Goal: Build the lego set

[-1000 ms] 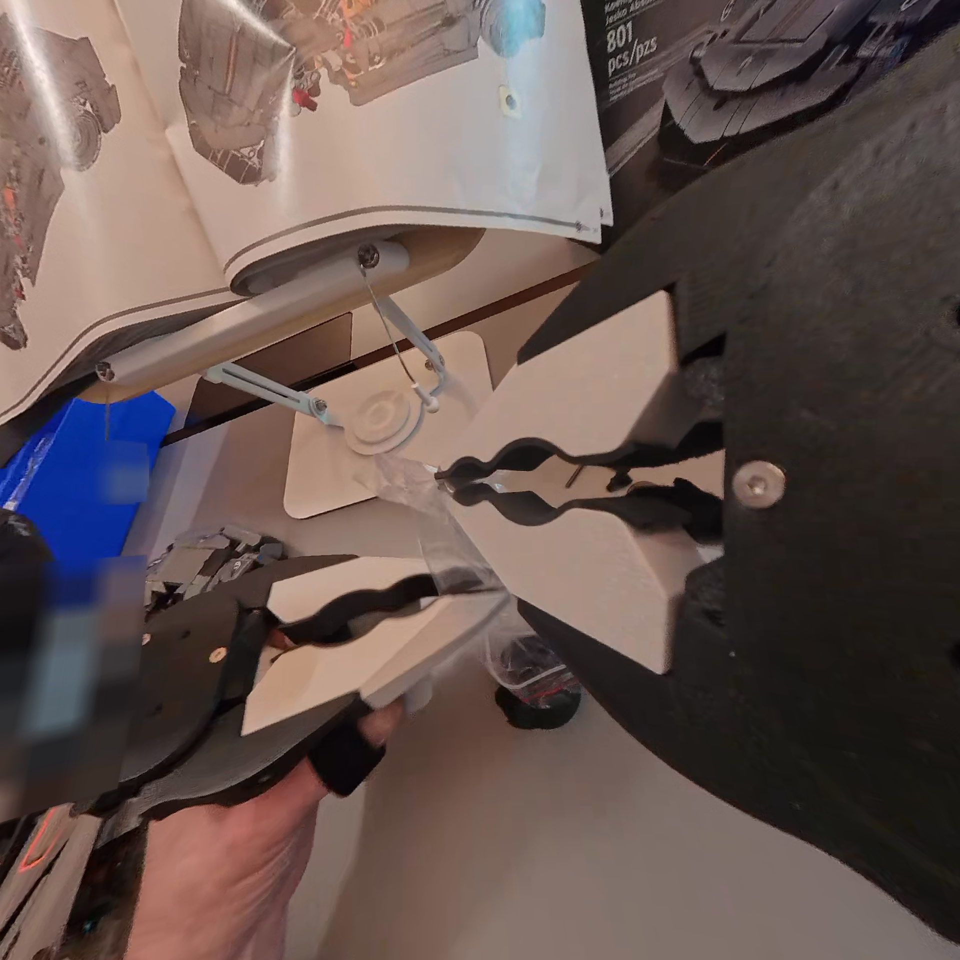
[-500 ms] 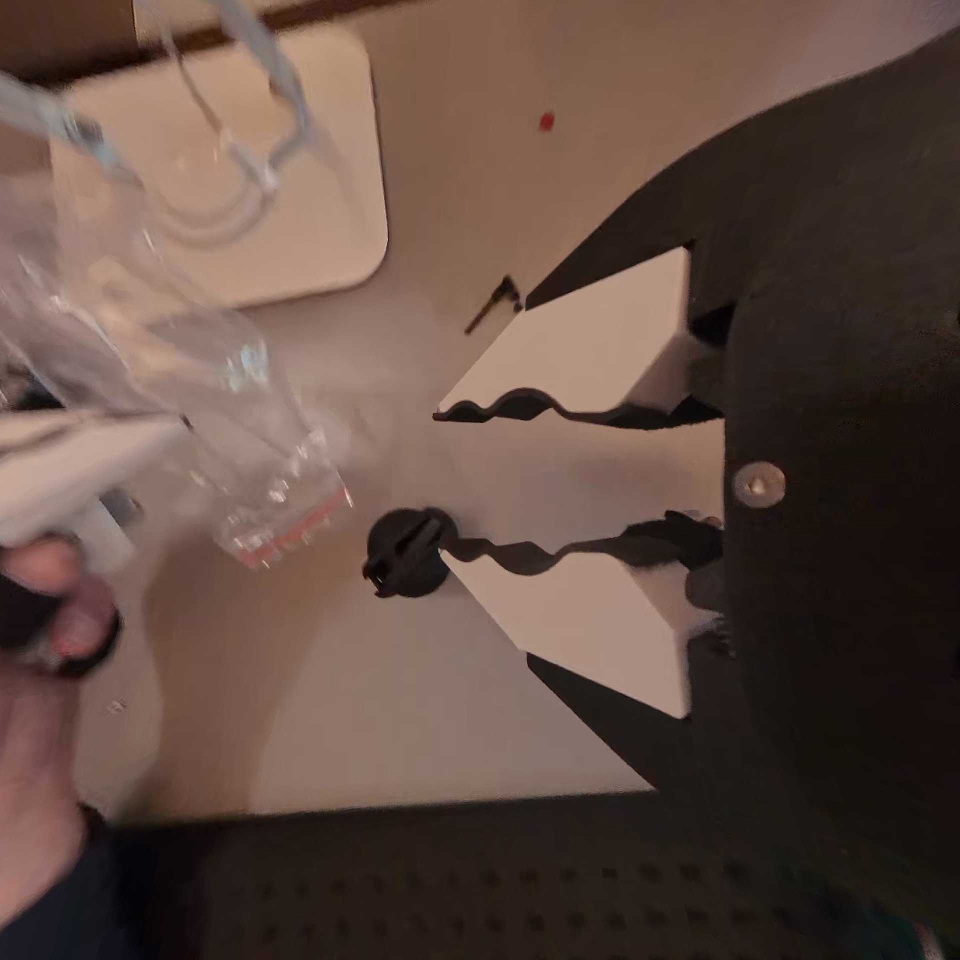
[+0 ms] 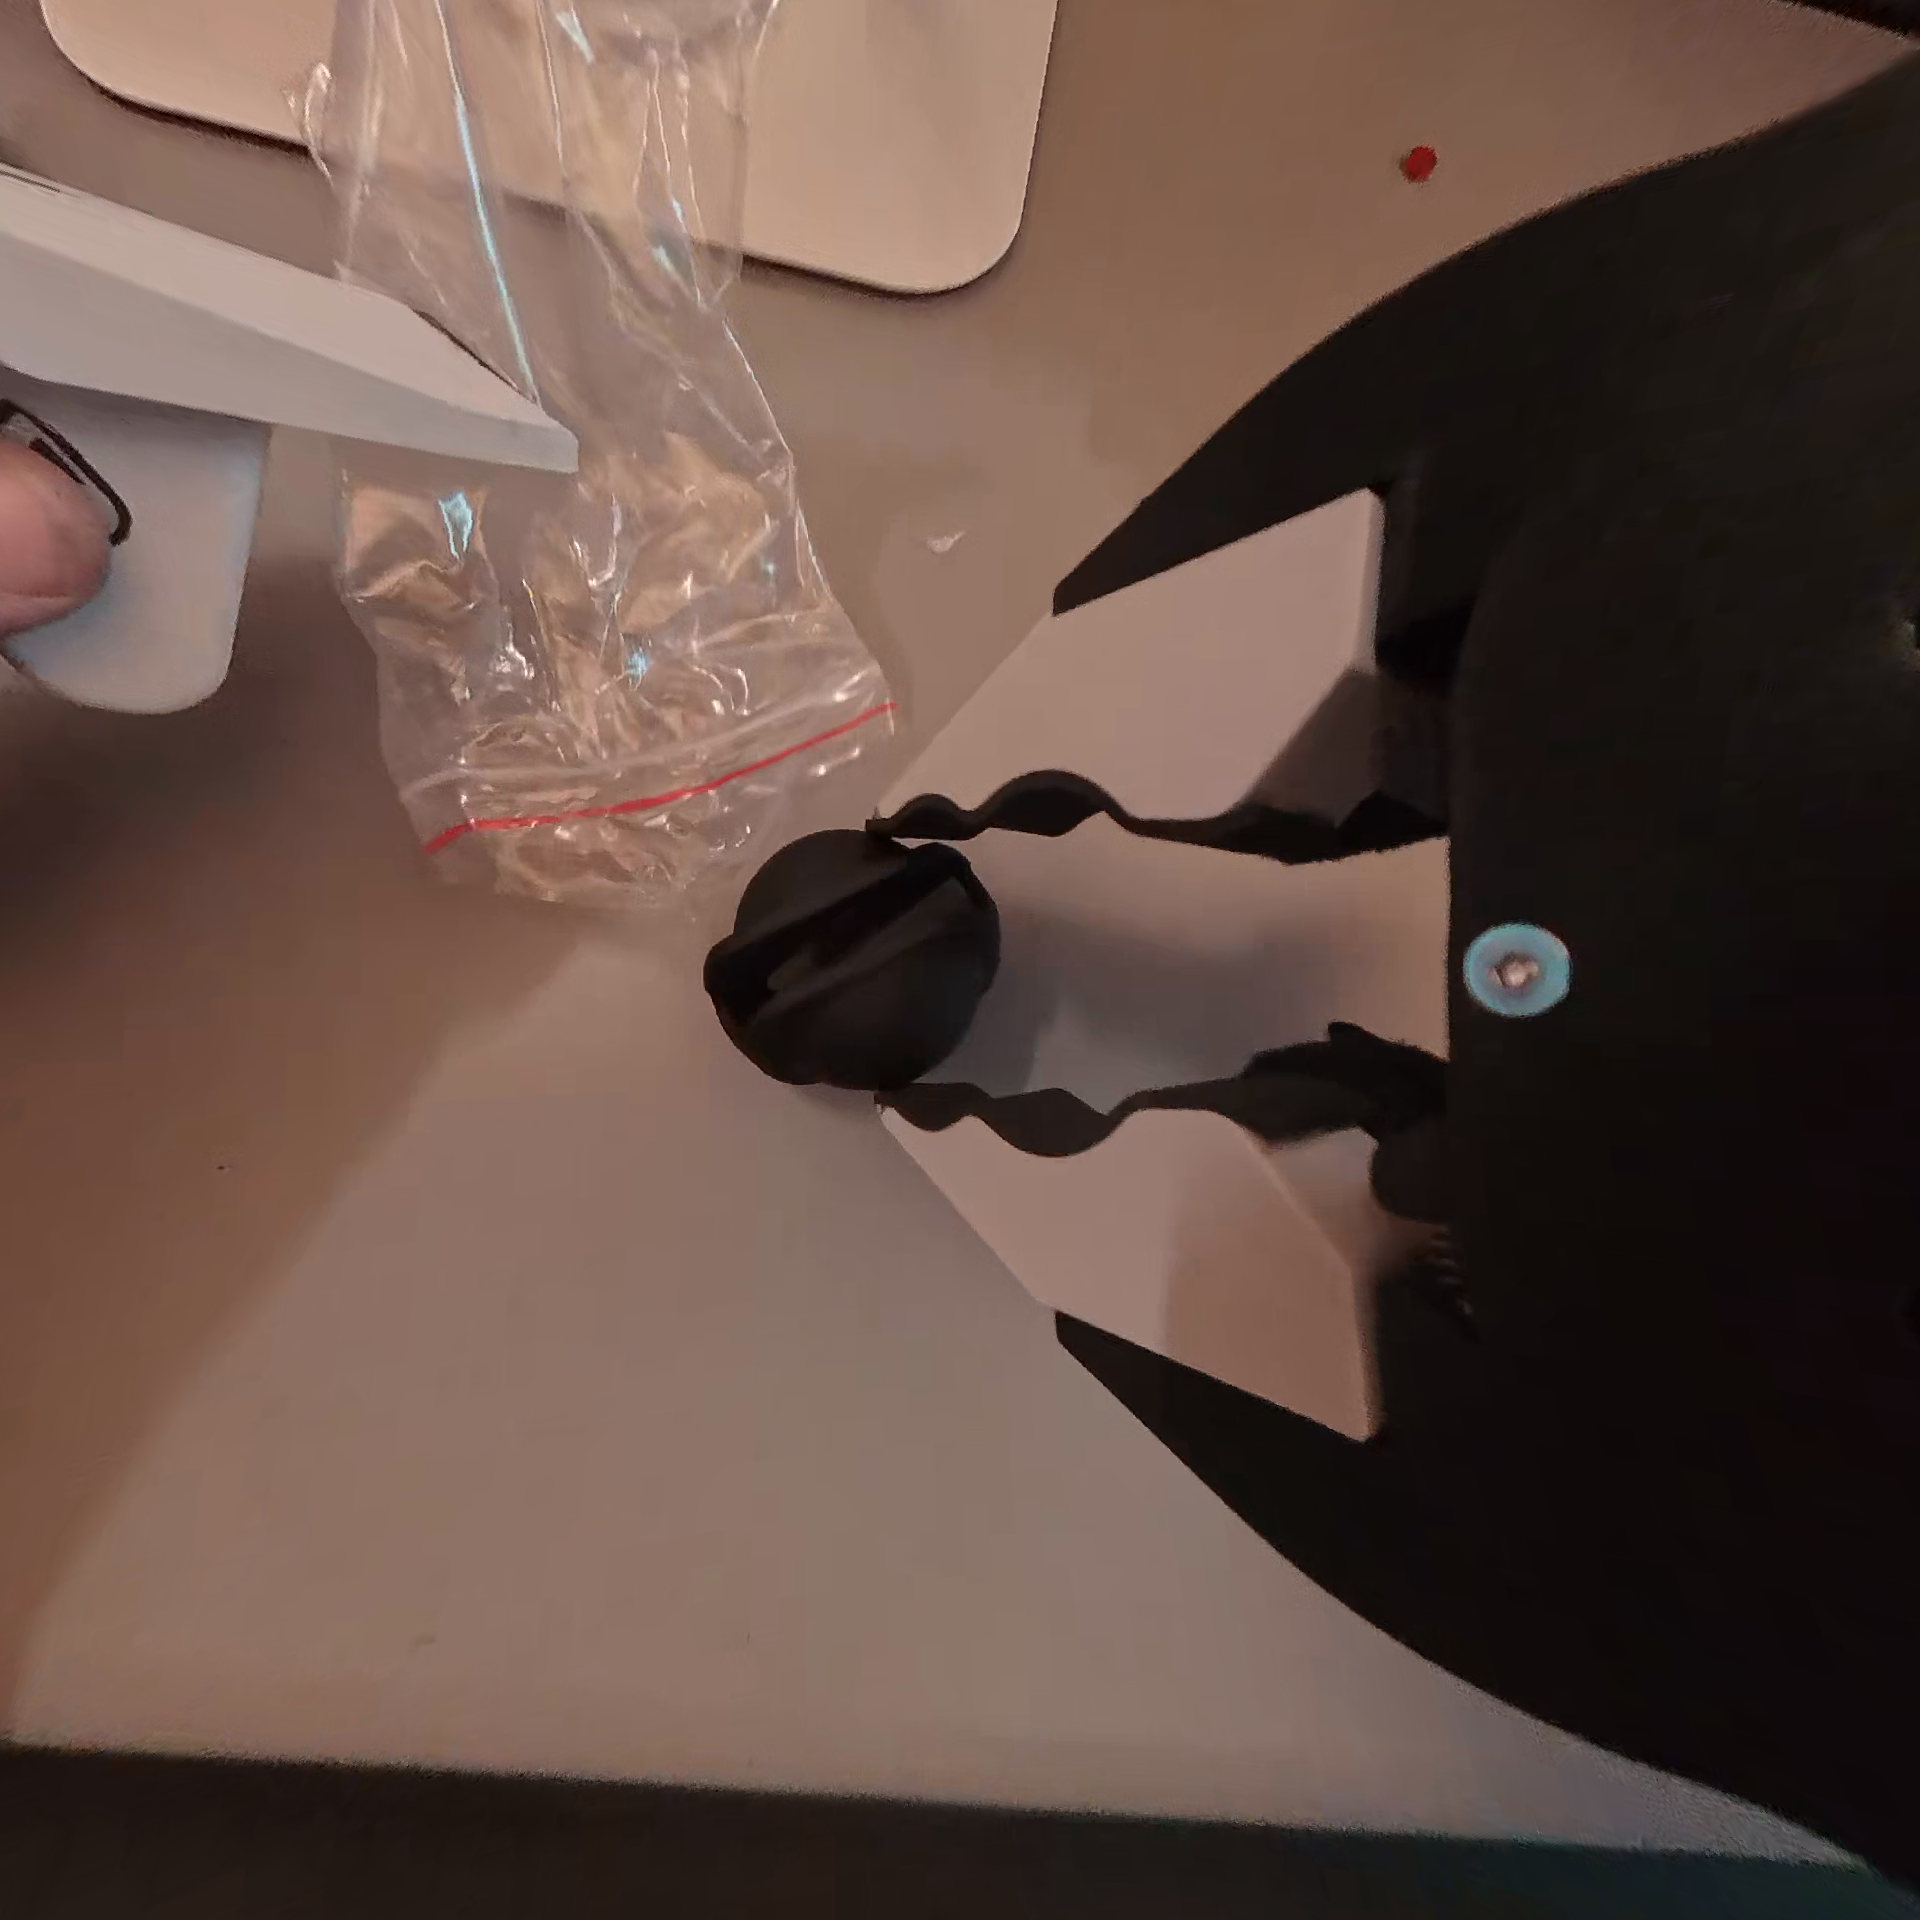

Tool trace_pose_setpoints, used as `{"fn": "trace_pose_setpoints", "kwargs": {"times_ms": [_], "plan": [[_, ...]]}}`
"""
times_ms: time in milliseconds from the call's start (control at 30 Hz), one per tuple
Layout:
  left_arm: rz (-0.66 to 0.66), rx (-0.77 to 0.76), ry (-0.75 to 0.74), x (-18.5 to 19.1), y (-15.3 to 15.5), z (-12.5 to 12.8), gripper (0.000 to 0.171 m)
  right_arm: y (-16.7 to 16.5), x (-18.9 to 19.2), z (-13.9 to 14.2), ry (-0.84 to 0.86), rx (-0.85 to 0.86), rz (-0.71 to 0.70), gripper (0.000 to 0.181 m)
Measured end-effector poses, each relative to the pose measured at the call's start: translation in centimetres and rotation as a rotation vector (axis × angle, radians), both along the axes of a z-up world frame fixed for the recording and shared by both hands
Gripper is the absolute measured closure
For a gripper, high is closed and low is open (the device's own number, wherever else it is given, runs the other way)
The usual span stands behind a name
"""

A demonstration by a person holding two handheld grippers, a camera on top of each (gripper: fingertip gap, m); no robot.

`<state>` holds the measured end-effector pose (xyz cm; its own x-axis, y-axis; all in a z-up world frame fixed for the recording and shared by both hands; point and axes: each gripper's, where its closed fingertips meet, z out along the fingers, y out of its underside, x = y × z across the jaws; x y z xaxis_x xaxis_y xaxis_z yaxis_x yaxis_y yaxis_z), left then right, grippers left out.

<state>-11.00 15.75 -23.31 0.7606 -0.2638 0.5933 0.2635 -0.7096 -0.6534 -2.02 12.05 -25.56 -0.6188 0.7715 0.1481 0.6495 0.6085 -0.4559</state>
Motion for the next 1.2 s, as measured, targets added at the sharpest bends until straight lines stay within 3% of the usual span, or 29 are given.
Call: {"fn": "trace_pose_setpoints", "kwargs": {"times_ms": [267,567,767,1033,1200], "plan": [[-0.003,0.109,0.153,0.1,0.1,1.9,0.127,0.3,-0.6,3.9,0.067,-0.373,-0.155,0.137],[-0.127,0.470,0.406,3.4,-0.7,7.4,0.115,3.0,-1.4,7.1,0.136,-0.725,-0.362,0.137],[-0.227,0.576,0.720,6.0,-0.7,6.6,0.109,3.9,-1.6,9.7,0.194,-0.914,-0.427,0.137],[-0.030,0.678,1.049,6.0,1.3,8.2,0.101,4.1,-2.5,11.7,0.255,-1.117,-0.485,0.137],[0.051,0.626,1.152,6.2,2.4,7.4,0.090,3.9,-3.1,11.6,0.257,-1.161,-0.535,0.137]]}}
